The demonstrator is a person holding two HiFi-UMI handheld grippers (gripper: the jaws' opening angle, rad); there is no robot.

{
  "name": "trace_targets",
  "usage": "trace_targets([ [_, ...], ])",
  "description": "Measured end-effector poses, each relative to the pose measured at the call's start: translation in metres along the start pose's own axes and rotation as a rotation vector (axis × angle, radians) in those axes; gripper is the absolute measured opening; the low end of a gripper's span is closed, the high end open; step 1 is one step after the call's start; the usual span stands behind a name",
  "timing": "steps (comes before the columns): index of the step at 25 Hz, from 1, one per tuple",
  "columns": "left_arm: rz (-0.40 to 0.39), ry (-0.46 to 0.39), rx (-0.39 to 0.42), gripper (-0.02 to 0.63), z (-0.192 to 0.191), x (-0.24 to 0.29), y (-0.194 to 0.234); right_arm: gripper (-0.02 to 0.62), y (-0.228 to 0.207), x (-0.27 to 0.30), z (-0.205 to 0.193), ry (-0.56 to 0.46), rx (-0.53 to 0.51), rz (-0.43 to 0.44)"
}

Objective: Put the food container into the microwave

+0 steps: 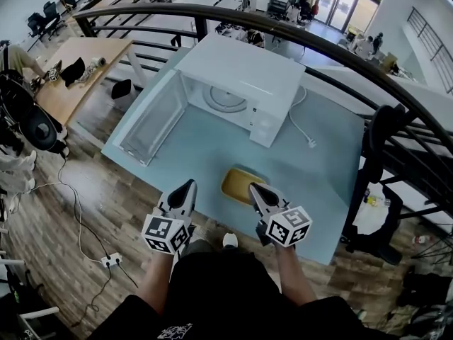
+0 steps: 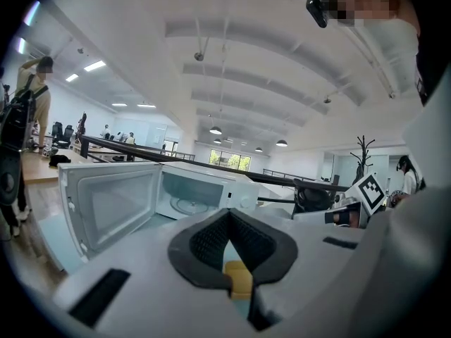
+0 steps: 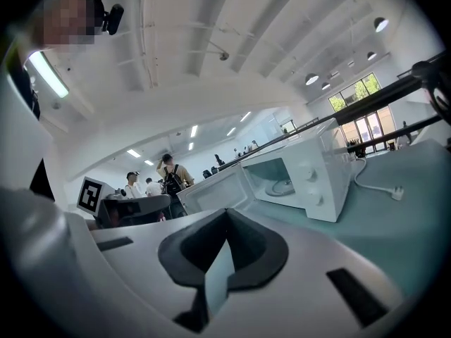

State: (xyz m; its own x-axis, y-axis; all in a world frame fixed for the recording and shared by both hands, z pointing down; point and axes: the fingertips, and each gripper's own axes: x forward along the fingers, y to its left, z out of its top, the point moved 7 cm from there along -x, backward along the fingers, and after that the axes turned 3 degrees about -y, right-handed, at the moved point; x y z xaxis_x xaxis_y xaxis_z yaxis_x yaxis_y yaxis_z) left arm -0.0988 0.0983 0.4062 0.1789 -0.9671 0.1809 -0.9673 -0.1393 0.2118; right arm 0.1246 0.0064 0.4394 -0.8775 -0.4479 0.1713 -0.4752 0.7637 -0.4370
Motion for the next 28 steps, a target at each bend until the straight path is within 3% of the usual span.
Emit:
trace_targets([
  [10, -0.087, 0.078, -0.017, 0.008, -0.021, 0.025, 0.0, 0.006, -0.021, -0.007, -0.025, 0.051, 0.078, -0.051],
  [28, -0.399, 0.289, 0.011, 0.008, -0.07, 0.109, -0.031, 0.006, -0.08, -0.045, -0.07, 0.046, 0.34, -0.294],
])
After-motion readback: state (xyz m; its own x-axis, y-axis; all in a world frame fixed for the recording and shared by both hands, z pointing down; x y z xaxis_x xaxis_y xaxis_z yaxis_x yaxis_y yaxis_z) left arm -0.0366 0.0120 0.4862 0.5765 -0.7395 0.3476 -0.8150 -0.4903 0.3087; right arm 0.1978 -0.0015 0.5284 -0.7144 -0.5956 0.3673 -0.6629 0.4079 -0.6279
